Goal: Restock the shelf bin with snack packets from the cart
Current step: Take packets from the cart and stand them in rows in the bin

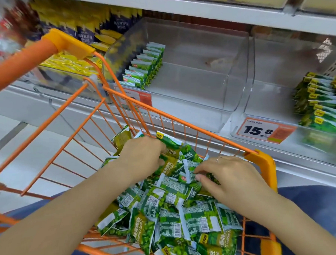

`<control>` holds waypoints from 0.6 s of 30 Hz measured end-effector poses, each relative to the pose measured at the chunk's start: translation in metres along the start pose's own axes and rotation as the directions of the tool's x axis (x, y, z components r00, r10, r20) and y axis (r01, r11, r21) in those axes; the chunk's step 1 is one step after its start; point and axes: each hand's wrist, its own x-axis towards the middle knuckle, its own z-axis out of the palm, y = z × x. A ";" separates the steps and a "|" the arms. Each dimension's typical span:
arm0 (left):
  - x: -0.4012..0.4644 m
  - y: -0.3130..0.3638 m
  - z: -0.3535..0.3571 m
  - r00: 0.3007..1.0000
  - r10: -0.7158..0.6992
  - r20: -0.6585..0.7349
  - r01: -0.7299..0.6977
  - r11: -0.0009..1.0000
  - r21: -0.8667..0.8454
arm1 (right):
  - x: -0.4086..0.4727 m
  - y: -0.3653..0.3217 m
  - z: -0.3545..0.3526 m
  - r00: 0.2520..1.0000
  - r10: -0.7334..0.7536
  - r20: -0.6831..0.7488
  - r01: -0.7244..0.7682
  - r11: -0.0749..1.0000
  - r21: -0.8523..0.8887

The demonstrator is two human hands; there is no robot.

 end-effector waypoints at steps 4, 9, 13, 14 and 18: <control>-0.003 -0.011 -0.028 0.999 -0.040 0.010 0.037 0.775 -0.631 | 0.002 0.001 -0.002 0.994 0.060 -0.094 -0.061 0.998 -0.015; -0.002 0.012 -0.061 0.993 0.113 0.028 -0.034 0.513 -0.858 | 0.009 -0.008 -0.022 0.964 0.209 0.163 -0.265 0.753 0.602; 0.009 0.051 -0.082 0.976 0.210 -0.054 -0.155 0.502 -0.851 | 0.008 -0.008 -0.050 0.958 0.209 0.198 -0.286 0.623 0.728; 0.016 0.061 -0.084 0.976 0.186 -0.114 -0.193 0.490 -0.850 | 0.007 -0.003 -0.057 0.955 0.237 0.175 -0.289 0.638 0.714; 0.069 0.088 -0.077 0.909 -0.050 -0.413 -0.304 0.596 -0.743 | -0.010 0.038 -0.094 0.902 0.428 -0.049 -0.316 0.735 0.601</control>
